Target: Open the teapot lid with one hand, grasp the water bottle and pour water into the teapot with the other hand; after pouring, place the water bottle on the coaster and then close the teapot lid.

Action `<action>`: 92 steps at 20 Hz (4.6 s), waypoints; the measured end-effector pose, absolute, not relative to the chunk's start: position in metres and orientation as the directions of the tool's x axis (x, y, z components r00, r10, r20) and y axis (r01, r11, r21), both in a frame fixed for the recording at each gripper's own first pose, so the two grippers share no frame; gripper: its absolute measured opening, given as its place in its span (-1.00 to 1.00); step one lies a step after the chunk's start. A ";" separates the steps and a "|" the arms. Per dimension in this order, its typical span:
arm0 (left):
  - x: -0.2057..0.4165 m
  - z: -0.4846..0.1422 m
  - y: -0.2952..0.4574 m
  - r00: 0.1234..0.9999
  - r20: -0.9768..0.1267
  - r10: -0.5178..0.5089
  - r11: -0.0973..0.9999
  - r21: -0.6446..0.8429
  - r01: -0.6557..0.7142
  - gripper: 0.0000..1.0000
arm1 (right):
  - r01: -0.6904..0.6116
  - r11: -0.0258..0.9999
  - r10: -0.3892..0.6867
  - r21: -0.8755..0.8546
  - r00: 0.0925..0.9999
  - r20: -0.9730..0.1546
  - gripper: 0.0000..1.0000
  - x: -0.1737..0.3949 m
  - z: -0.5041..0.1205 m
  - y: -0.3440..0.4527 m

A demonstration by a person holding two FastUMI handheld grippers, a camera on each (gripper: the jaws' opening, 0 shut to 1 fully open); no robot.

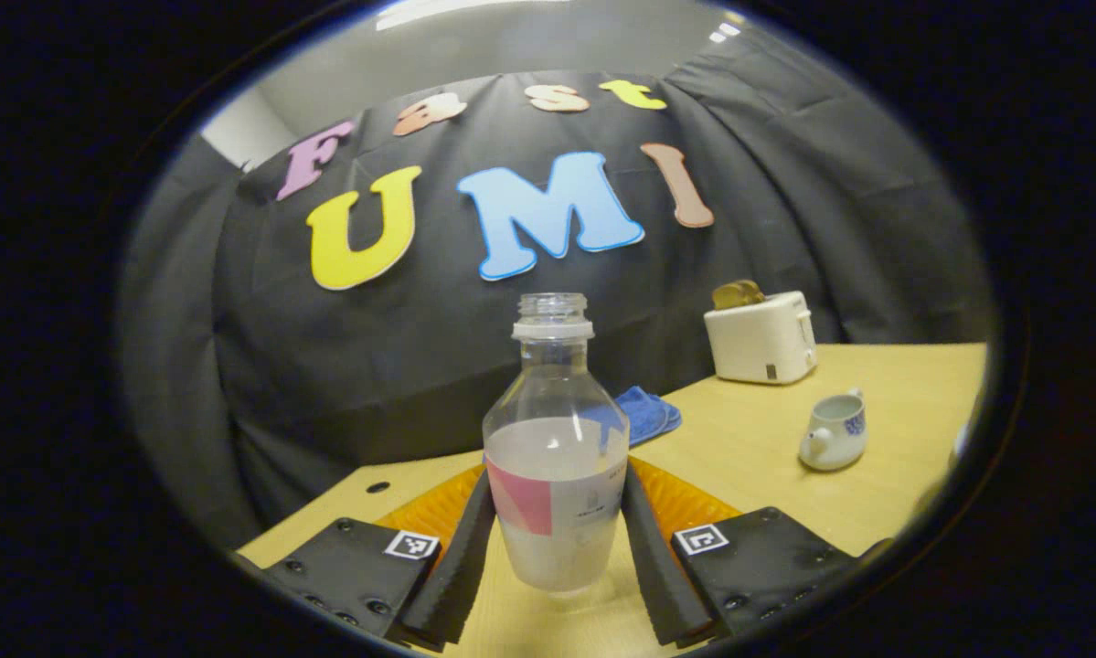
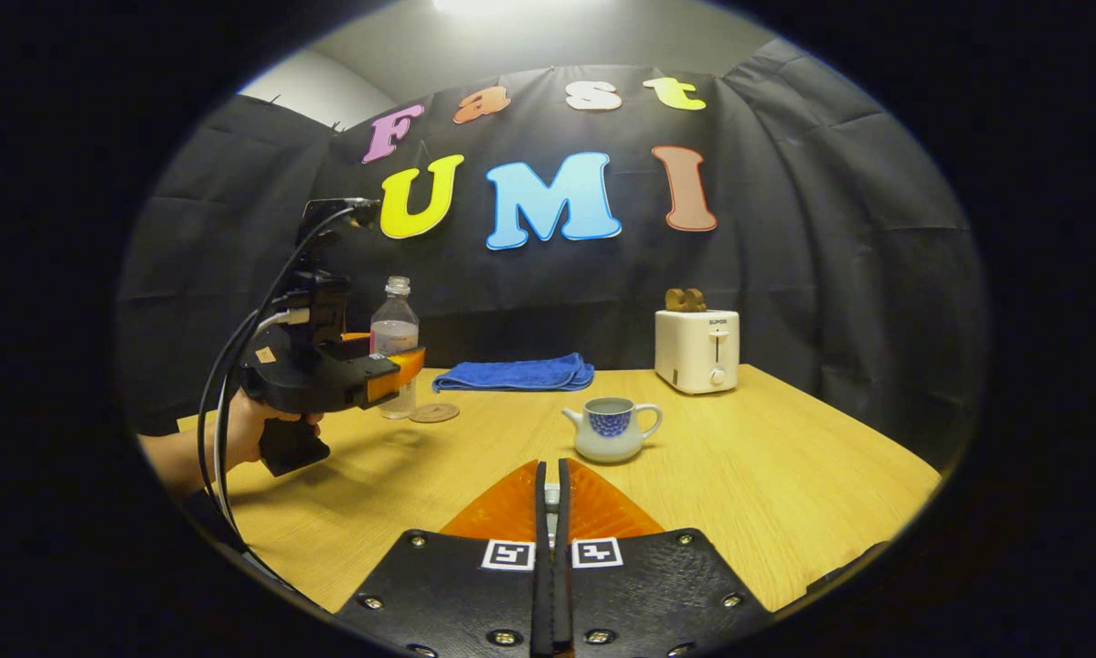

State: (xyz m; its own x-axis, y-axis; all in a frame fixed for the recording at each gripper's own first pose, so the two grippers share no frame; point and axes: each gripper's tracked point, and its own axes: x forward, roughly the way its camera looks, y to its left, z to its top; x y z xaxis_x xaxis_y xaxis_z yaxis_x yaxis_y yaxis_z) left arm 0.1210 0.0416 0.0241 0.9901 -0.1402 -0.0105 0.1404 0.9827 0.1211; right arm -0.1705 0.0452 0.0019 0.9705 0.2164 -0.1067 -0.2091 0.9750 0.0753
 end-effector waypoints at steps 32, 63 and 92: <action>0.210 -0.007 0.066 0.991 -0.021 -0.135 0.991 -0.001 0.135 0.97 | -0.211 0.975 0.217 0.062 0.969 -0.117 -0.99 -0.156 0.001 0.046; 0.037 -0.008 0.018 0.976 0.002 -0.218 0.967 -0.135 0.217 0.96 | -0.064 0.998 0.063 -0.023 0.997 -0.041 -0.99 0.033 0.015 0.007; -0.016 -0.005 -0.030 0.995 0.012 -0.103 0.994 -0.024 0.103 0.97 | -0.022 0.999 0.023 0.032 1.000 -0.020 0.65 -0.112 0.015 0.041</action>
